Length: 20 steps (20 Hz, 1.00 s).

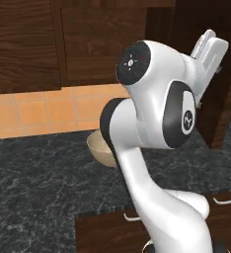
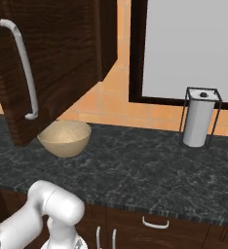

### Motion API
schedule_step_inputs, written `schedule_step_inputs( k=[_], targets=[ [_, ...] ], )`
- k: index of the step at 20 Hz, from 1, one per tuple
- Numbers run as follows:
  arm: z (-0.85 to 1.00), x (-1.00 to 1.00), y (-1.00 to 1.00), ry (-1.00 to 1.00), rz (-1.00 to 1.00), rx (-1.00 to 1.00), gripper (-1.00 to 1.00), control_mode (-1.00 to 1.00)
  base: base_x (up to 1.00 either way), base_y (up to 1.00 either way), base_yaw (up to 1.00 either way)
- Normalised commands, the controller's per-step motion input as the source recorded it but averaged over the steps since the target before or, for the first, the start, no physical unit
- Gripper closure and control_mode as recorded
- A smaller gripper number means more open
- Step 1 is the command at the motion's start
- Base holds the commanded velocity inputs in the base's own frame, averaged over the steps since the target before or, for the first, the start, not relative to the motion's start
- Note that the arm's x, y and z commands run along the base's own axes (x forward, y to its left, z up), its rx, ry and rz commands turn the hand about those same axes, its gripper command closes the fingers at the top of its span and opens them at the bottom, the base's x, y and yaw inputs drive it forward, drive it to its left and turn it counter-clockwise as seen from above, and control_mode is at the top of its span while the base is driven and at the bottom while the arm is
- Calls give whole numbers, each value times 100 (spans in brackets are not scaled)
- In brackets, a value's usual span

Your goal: Open the cabinet, pick up the bread from the cabinet and place it in the basket. Then move the basket to the dining counter.

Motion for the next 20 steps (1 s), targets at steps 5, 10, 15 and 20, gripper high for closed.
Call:
schedule_step_inputs(
  k=[5, 10, 15, 20],
  targets=[
    [0, 4, -100, 0, -2, 12, -100, -100, 0, 0, 0],
    [12, 23, -68, -1, 0, 5, -100, -100, 0, 0, 0],
    [0, 12, 62, -4, 10, 0, -100, -100, 0, 0, 0],
    [0, 36, 95, 15, 30, -4, -100, -100, 0, 0, 0]
  ],
)
